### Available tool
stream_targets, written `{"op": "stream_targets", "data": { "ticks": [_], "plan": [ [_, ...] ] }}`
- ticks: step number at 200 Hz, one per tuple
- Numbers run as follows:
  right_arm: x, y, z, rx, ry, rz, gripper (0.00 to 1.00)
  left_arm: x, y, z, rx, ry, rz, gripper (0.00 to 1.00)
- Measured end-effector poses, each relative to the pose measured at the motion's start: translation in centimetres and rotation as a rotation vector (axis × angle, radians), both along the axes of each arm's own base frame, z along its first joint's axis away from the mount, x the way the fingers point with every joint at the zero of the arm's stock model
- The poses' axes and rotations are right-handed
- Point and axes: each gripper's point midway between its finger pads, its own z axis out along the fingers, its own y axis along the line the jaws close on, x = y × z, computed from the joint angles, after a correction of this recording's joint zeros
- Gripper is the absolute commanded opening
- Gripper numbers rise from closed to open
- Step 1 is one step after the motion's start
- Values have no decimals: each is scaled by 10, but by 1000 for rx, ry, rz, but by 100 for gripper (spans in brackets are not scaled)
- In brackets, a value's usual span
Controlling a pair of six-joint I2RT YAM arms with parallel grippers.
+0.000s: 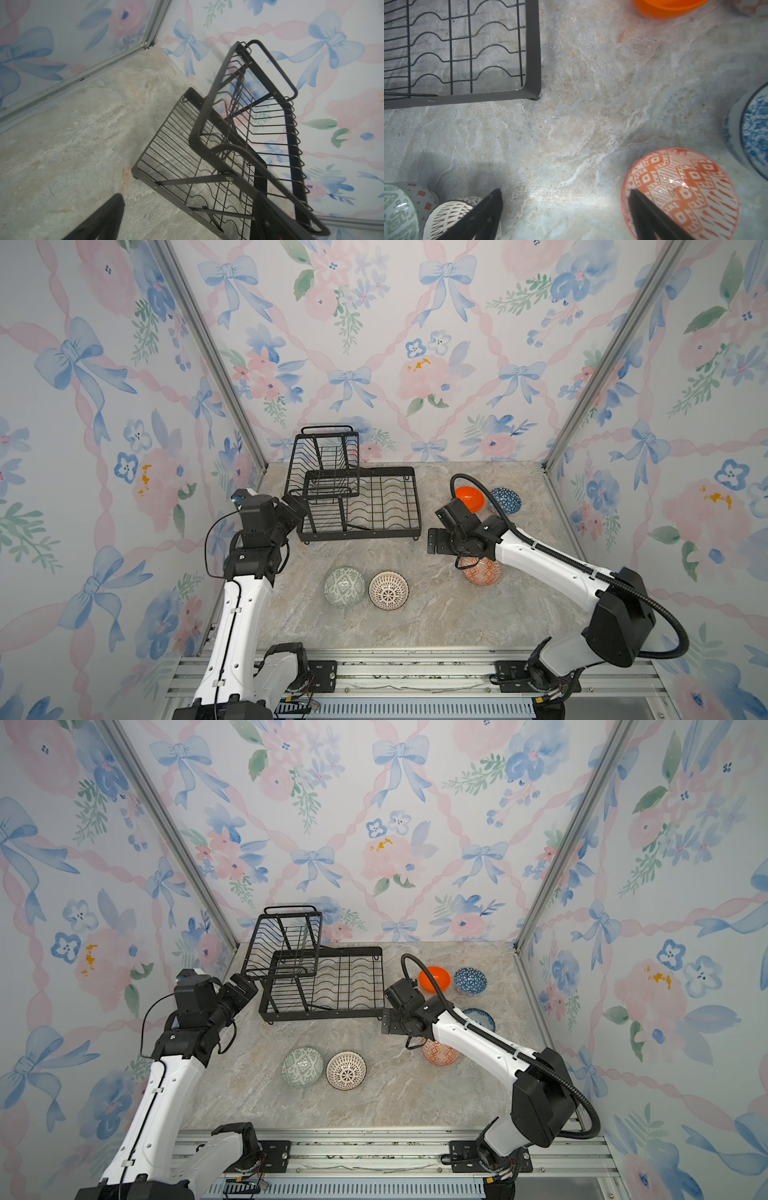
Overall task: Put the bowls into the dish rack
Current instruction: 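Move right gripper over red patterned bowl while left gripper draws back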
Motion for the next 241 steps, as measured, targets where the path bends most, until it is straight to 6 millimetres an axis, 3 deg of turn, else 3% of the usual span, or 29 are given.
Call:
{"op": "stream_targets", "data": {
  "ticks": [29,75,124,189,241],
  "plan": [
    [-1,5,10,-17,-63,17,97,-13,13,-42,-88,77,94,98],
    [-2,-9,22,-12,-129,-14,97,-28,15,-121,-217,244,164,98],
    [0,-7,26,-48,-151,25,97,-17,11,-168,-370,353,137,98],
    [1,-23,33,-71,-188,12,97,20,6,-161,-413,343,28,98],
    [8,-51,33,-76,-190,-75,97,27,6,-176,-403,390,-6,98]
  ]
}}
